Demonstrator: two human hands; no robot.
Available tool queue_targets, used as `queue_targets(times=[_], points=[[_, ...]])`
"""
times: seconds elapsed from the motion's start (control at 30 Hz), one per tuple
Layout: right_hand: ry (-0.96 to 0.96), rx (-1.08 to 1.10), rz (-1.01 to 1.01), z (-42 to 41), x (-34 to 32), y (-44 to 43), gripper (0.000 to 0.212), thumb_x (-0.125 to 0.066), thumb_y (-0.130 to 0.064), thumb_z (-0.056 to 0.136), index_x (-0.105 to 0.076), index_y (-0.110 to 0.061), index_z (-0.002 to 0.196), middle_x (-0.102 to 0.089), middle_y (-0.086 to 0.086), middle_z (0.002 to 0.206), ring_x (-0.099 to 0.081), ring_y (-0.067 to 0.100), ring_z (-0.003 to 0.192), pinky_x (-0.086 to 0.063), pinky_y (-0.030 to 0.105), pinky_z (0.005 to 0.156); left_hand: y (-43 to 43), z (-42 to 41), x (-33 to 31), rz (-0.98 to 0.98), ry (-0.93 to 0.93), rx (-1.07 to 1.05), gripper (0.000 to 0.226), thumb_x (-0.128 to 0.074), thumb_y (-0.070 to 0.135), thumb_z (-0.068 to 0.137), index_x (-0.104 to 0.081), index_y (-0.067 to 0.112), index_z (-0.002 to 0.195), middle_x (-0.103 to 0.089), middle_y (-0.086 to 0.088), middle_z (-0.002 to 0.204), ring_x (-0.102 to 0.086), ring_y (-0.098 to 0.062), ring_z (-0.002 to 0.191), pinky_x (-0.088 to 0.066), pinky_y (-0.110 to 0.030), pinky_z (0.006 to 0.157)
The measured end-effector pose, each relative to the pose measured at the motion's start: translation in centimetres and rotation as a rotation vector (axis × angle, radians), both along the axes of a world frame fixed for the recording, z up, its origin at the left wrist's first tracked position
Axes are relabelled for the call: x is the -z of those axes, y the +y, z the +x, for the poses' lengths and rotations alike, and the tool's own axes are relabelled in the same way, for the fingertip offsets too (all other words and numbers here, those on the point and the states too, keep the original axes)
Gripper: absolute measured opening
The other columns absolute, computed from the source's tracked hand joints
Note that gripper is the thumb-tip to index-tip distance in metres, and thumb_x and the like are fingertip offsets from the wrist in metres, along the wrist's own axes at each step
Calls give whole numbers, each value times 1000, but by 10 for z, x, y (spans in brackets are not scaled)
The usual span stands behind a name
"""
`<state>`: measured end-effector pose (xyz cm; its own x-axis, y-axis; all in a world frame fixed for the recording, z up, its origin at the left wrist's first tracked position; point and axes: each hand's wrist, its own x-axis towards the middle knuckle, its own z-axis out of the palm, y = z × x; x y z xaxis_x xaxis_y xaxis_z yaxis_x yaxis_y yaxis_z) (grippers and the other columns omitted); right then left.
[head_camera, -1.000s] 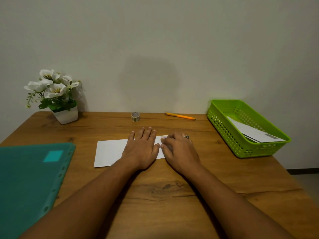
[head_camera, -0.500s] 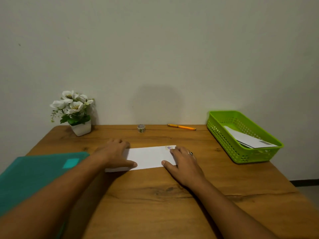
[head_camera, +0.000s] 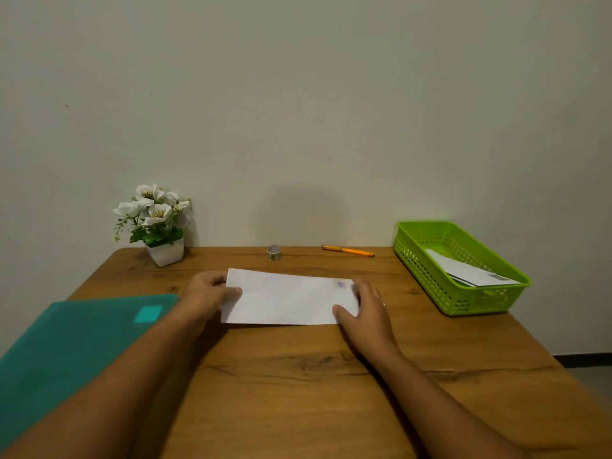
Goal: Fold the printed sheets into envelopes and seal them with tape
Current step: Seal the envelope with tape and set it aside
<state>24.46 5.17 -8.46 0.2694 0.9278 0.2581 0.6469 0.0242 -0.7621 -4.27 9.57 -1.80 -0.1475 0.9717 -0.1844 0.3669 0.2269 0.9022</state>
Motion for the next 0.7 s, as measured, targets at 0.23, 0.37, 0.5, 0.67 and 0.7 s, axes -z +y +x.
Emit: queue_targets(times=[0.23,0.37,0.5,0.67,0.7], points=[[505,55,73,22,-5,-14,14,-70,-7,94,-73,-16,104,-76,3,91,-74,24,86,-58,31,68,-9,-9,-10,152,-202,70,17,-68,12,95,-73,15,111,-73,-9,113,-67,-29,107,-58,-39,83],[680,32,71,39,-13,-30,5,-69,-3,95,-74,-6,96,-79,9,87,-73,20,77,-56,28,63,-19,-3,-7,95,-94,219,24,-61,5,98,-68,16,119,-69,-9,110,-64,-18,86,-54,-27,64],[811,38,71,52,-23,-47,5,-65,2,97,-70,0,97,-71,5,70,-56,0,46,-41,15,42,-19,16,2,58,72,249,12,-59,10,100,-69,13,104,-69,-12,100,-64,-21,82,-51,-28,64],[832,87,56,83,-23,-58,4,-68,-4,97,-68,-6,93,-62,1,60,-41,8,41,-32,20,38,-6,56,-9,158,77,265,9,-60,19,102,-65,14,107,-70,-13,89,-66,-22,69,-54,-32,61],[848,104,64,91,-25,-61,4,-68,-4,97,-68,-6,93,-61,2,60,-42,8,43,-34,20,38,-2,65,-12,177,64,270,9,-59,20,102,-64,14,108,-69,-14,85,-64,-22,65,-54,-32,58]])
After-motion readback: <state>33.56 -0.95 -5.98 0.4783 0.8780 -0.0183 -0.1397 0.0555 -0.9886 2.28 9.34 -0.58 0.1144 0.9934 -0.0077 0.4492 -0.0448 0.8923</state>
